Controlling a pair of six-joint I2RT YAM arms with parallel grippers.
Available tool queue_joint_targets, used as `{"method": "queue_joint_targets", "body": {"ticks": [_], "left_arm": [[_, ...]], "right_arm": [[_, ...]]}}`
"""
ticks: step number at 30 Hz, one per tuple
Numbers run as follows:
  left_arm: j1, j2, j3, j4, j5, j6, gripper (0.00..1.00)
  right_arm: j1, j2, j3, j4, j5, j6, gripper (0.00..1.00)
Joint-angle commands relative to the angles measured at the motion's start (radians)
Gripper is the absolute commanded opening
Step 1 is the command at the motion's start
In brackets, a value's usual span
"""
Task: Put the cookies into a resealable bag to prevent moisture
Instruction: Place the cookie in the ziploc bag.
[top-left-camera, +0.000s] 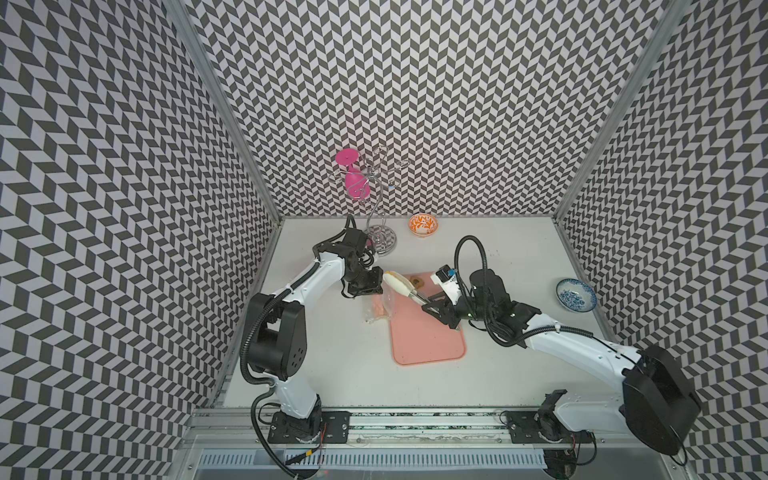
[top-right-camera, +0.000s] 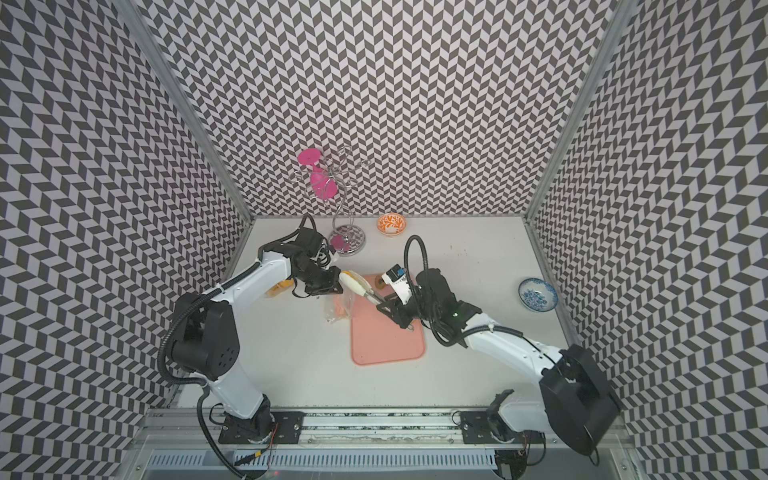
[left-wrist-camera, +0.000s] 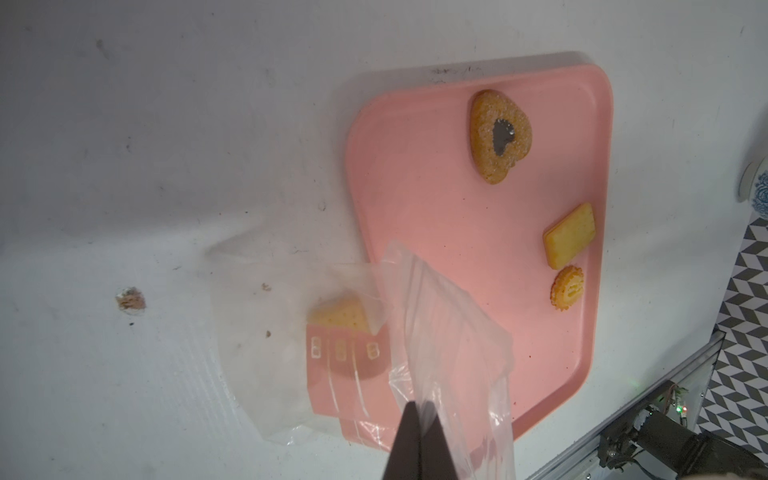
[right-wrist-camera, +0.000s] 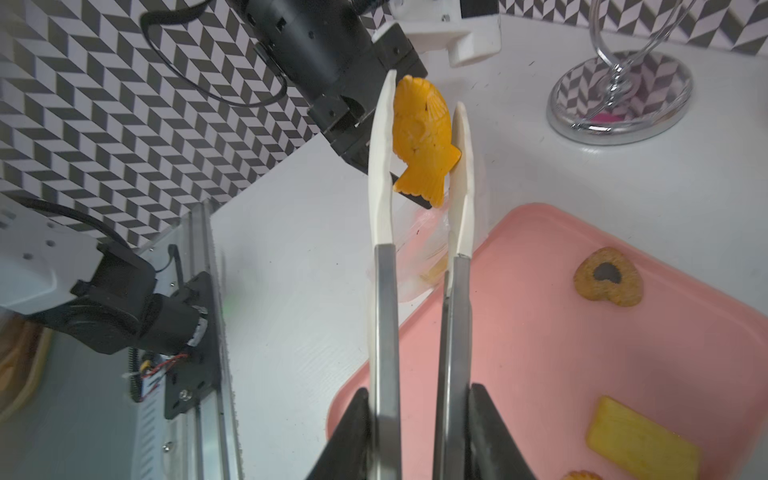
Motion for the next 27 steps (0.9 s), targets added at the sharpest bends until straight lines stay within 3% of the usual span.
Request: {"method": "queue_joint_targets", "body": {"ticks": [1,9,23,27], "left_arm": [[0.001,-0.050,-0.025,0.030,0.065,-0.010,0.00],[0.032,-0.073,-0.055,0.038,0.090,-0.009,0.00],[0.053,-0.088,-0.090,0.054,0.129,-0.012,0.00],[0.056,-0.090,-0.080,0.049,0.128,-0.011,0.00]], "right_arm": [[-0.003,0.036,0.015,0.104,-0.086,0.115,0.23],[-0.006,0.087,-0.011,0.181,-0.125,0.181,0.26],[-0.006,0.110,0.015,0.167,-0.111,0.191,0.46],[-0.012,0.092,0.018,0.146,-0.103,0.187,0.46]]}}
